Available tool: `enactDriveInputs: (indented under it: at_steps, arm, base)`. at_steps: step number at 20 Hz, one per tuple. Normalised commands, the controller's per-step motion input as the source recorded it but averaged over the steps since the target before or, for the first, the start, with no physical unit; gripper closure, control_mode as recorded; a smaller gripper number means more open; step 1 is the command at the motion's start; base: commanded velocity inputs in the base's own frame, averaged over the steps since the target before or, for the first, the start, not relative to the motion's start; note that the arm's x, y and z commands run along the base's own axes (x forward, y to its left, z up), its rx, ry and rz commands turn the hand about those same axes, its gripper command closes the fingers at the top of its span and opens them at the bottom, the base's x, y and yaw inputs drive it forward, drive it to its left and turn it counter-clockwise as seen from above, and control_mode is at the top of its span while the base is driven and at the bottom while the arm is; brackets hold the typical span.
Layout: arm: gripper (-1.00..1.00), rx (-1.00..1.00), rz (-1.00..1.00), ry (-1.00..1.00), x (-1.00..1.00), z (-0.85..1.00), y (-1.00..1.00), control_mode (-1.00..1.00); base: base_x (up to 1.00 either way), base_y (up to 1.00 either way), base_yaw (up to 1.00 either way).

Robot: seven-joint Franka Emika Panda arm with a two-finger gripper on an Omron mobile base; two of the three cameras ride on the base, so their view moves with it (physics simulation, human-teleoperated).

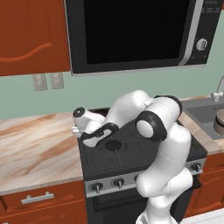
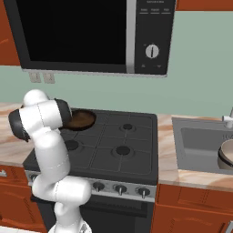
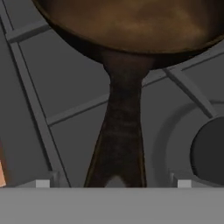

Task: Move the pot and pan from the stove into the sink.

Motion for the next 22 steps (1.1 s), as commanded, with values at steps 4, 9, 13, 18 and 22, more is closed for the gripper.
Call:
enactDriveInputs:
  at_steps: [4,9,13,18,22]
  arm:
    - [-1.0,-0.01,-0.02,0.0,0.1,-0.08,0.09,-1.0]
    - [-1.0,-0.01,0.0,0.0,0.04,-0.23,-0.02,-1.0]
    - [-1.0,0.0,0.0,0.0,0.01,-0.27,-0.09,-1.0]
    - [-1.0,0.0,0.0,0.0,0.02,-0.05,-0.02,-1.0]
    - [-1.0,0.0,0.0,0.0,0.0,0.0,0.0,-1.0]
  base:
    - [0.0,0.0,0.0]
    - [0.0,0.0,0.0]
    - [0.0,0.0,0.0]
    - [0.0,0.0,0.0]
    - [0.0,0.0,0.0]
